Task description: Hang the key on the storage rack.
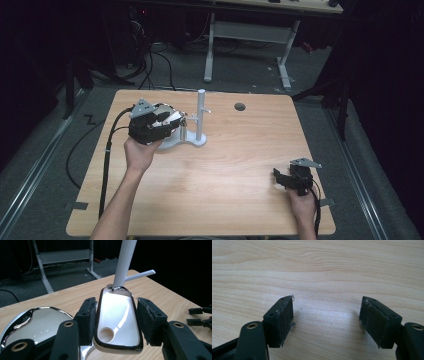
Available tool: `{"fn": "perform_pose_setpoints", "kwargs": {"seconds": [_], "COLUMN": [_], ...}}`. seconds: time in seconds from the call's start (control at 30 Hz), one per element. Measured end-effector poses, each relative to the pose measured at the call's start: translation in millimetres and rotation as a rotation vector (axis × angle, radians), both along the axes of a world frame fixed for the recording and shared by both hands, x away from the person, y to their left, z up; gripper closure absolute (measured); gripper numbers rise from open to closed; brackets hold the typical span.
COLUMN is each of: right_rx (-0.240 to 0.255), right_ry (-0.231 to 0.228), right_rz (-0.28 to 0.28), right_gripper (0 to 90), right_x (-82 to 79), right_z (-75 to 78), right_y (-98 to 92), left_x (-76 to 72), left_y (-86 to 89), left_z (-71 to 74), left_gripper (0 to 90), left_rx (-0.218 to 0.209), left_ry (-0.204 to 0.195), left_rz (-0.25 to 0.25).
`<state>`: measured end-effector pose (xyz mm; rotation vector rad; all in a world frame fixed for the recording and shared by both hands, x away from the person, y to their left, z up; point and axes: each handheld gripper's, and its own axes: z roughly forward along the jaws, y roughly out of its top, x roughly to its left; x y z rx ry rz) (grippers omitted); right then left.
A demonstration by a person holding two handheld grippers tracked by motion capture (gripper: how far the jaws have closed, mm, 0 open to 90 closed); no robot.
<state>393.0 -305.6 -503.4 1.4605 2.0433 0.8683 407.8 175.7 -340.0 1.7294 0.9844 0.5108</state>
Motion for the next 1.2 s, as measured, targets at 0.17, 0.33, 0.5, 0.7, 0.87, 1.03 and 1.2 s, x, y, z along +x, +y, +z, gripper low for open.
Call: {"fn": "perform_pose_setpoints", "kwargs": {"seconds": [0.17, 0.33, 0.5, 0.7, 0.87, 1.03, 1.2], "right_rx": [0.0, 0.0, 0.0, 0.0, 0.0, 0.0, 0.0], "right_ry": [0.0, 0.0, 0.0, 0.0, 0.0, 0.0, 0.0], "right_rz": [0.0, 0.0, 0.0, 0.001, 0.001, 0.001, 0.001], "right_gripper": [27.6, 27.6, 27.6, 27.6, 27.6, 27.6, 27.6], "right_x": [0.0, 0.0, 0.0, 0.0, 0.0, 0.0, 0.0], "right_z": [0.0, 0.0, 0.0, 0.0, 0.0, 0.0, 0.0], "right_y": [0.0, -0.1, 0.0, -0.1, -0.1, -0.1, -0.1], "left_x": [7.6, 11.9, 17.1, 22.4, 26.5, 29.5, 32.0], "left_y": [-2.2, -6.1, -8.3, -8.0, -9.1, -11.2, -12.9], "left_z": [-0.3, -0.3, -2.8, -5.4, -7.6, -9.2, -11.5], "left_gripper": [51.1, 51.1, 51.1, 51.1, 51.1, 51.1, 51.1], "left_rx": [-0.001, 0.019, 0.026, 0.017, 0.015, 0.02, 0.015], "left_ry": [0.007, -0.005, -0.004, -0.002, 0.002, 0.004, 0.007], "left_rz": [0.003, 0.017, 0.026, 0.042, 0.05, 0.055, 0.056]}}
